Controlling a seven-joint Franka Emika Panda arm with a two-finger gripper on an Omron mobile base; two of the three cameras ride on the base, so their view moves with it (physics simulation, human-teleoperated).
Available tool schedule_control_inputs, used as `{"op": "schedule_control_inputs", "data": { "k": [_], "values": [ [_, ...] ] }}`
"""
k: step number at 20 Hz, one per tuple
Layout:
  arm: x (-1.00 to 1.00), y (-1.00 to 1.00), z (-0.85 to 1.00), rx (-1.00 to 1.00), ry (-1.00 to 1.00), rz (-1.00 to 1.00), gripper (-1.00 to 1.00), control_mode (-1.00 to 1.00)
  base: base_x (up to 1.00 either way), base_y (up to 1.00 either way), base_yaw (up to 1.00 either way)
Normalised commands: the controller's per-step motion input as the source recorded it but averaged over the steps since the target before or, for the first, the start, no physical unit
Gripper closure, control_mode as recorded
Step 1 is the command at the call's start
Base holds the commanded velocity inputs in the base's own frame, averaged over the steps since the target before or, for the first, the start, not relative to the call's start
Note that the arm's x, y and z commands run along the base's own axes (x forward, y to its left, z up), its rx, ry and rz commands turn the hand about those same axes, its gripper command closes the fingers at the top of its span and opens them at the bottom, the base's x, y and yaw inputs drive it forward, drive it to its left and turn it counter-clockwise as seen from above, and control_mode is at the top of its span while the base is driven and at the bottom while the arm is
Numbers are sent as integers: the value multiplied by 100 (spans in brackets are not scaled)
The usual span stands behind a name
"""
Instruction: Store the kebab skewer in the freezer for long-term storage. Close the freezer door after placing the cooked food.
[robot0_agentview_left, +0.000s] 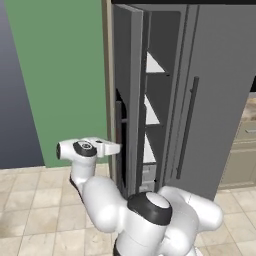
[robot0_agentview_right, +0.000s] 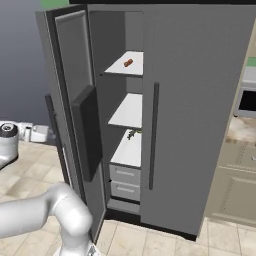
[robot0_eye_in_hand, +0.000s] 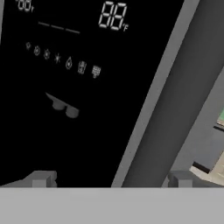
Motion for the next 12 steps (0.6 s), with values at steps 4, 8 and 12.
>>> {"op": "schedule_control_inputs", "data": {
  "k": [4,8,12],
  "values": [
    [-1,-99,-10,0,6,-12,-100,-100,0,0,0],
    [0,-100,-4,1,3,-3,-100,-100,0,0,0],
    [21,-100,-2,8,0,0,-100,-100,0,0,0]
  ]
}}
